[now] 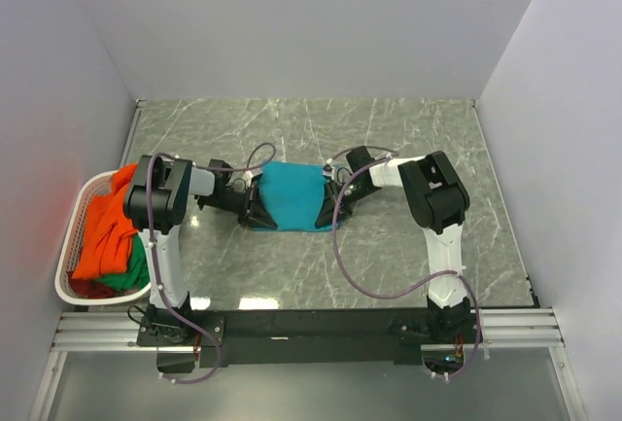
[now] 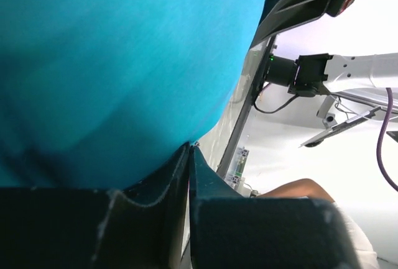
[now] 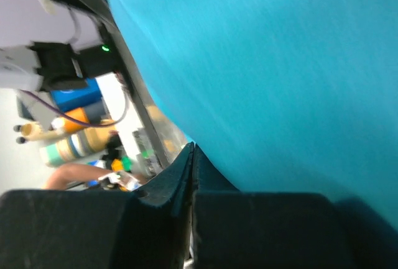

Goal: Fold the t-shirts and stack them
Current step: Fold the tshirt, then neatly place the folded tshirt to the corner

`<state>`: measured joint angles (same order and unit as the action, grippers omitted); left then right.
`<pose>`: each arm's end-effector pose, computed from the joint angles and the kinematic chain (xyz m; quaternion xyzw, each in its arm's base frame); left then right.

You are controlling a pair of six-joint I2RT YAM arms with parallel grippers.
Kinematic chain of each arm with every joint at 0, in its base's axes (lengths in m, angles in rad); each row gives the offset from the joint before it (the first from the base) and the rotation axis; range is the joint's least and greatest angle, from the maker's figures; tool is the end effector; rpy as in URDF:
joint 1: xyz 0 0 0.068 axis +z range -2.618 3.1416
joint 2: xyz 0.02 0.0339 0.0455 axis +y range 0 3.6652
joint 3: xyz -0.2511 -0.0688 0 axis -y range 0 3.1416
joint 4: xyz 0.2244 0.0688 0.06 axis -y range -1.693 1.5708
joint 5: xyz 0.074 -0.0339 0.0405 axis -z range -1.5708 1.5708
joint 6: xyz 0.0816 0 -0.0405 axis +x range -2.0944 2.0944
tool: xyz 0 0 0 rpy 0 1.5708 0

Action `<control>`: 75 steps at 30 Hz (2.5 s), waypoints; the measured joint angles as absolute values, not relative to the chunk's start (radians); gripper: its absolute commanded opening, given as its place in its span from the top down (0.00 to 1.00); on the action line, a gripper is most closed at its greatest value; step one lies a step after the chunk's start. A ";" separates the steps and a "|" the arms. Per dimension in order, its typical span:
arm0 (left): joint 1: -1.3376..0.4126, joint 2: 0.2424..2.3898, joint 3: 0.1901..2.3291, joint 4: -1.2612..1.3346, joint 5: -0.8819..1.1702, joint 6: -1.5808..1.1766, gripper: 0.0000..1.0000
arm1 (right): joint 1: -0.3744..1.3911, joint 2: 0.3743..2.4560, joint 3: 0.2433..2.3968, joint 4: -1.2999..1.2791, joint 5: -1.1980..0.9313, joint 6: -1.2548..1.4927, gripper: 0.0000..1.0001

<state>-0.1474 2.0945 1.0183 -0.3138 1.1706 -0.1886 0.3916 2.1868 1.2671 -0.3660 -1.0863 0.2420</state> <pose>0.3094 -0.1219 0.0579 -0.0328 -0.8310 0.5550 0.0178 0.3240 0.2119 0.0688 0.1365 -0.8395 -0.5240 0.0438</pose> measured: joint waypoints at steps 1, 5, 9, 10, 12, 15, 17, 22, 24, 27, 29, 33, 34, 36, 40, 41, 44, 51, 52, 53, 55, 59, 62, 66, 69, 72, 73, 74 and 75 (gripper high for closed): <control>-0.142 2.092 1.018 -0.326 1.168 -0.176 0.88 | 0.387 2.178 1.268 -0.399 -1.073 0.214 1.00; -0.130 2.071 1.017 -0.390 1.139 -0.129 0.87 | 0.377 2.112 1.266 -0.550 -0.982 0.067 1.00; -0.121 2.030 1.014 -0.452 1.116 -0.060 0.82 | 0.375 2.054 1.277 -0.690 -0.895 -0.086 1.00; -0.119 2.016 1.014 -0.469 1.111 -0.035 0.80 | 0.374 2.047 1.285 -0.722 -0.876 -0.118 1.00; -0.115 1.973 1.026 -0.525 1.111 0.017 0.79 | 0.369 2.043 1.315 -0.781 -0.855 -0.165 0.99; -0.115 1.934 1.100 -0.585 1.116 0.060 0.77 | 0.354 2.043 1.396 -0.833 -0.859 -0.192 0.96; -0.115 1.927 1.179 -0.555 1.117 0.036 0.75 | 0.344 2.043 1.468 -0.823 -0.877 -0.171 0.96; -0.120 1.948 1.274 -0.320 1.077 -0.184 0.75 | 0.337 2.072 1.595 -0.688 -0.931 -0.036 0.96; -0.129 1.998 1.309 -0.202 1.049 -0.296 0.75 | 0.336 2.117 1.631 -0.612 -0.941 0.034 0.95; -0.140 2.098 1.353 -0.059 1.006 -0.435 0.75 | 0.330 2.202 1.657 -0.485 -0.945 0.147 0.95; -0.142 2.163 1.369 -0.002 0.981 -0.501 0.75 | 0.324 2.260 1.678 -0.434 -0.939 0.201 0.95; -0.131 2.264 1.387 0.059 0.949 -0.594 0.76 | 0.307 2.360 1.710 -0.381 -0.908 0.255 0.95; -0.124 2.271 1.390 0.064 0.959 -0.611 0.76 | 0.302 2.372 1.714 -0.379 -0.919 0.269 0.94; -0.114 2.272 1.408 0.052 0.941 -0.603 0.76 | 0.295 2.375 1.719 -0.376 -0.920 0.277 0.93; -0.084 2.272 1.464 -0.020 0.881 -0.539 0.66 | 0.278 2.374 1.734 -0.374 -0.900 0.272 0.80; -0.076 2.271 1.478 -0.038 0.870 -0.521 0.63 | 0.273 2.371 1.734 -0.376 -0.902 0.273 0.65; -0.060 2.257 1.523 -0.112 0.824 -0.439 0.53 | 0.264 2.344 1.734 -0.390 -0.908 0.278 0.34; -0.116 2.020 1.529 -0.325 0.504 -0.270 0.09 | 0.247 2.066 1.629 -0.403 -0.860 0.271 0.15; -0.143 1.968 1.520 -0.339 0.464 -0.252 0.01 | 0.244 2.015 1.610 -0.407 -0.851 0.264 0.15; -0.181 1.904 1.497 -0.338 0.413 -0.240 0.01 | 0.239 1.967 1.594 -0.410 -0.839 0.253 0.14; -0.268 1.775 1.428 -0.325 0.342 -0.230 0.01 | 0.231 1.896 1.578 -0.425 -0.806 0.214 0.12; -0.508 1.609 1.308 -0.299 0.169 -0.239 0.01 | 0.215 1.837 1.554 -0.450 -0.716 0.130 0.10; -0.646 1.622 1.274 -0.319 0.072 -0.294 0.01 | 0.205 1.829 1.508 -0.482 -0.657 0.082 0.09; -0.734 1.752 1.303 -0.401 -0.060 -0.412 0.01 | 0.191 1.835 1.478 -0.538 -0.613 0.049 0.08; -0.745 1.857 1.321 -0.447 -0.123 -0.495 0.01 | 0.179 1.835 1.478 -0.547 -0.601 0.033 0.08; -0.740 1.925 1.316 -0.476 -0.165 -0.543 0.01 | 0.165 1.835 1.478 -0.558 -0.594 0.015 0.08; -0.736 1.936 1.317 -0.477 -0.182 -0.552 0.01 | 0.159 1.835 1.478 -0.561 -0.593 0.009 0.08; -0.731 1.940 1.325 -0.481 -0.183 -0.564 0.01 | 0.153 1.835 1.478 -0.563 -0.590 0.004 0.08; -0.722 1.946 1.332 -0.481 -0.183 -0.571 0.00 | 0.146 1.835 1.478 -0.565 -0.587 0.001 0.08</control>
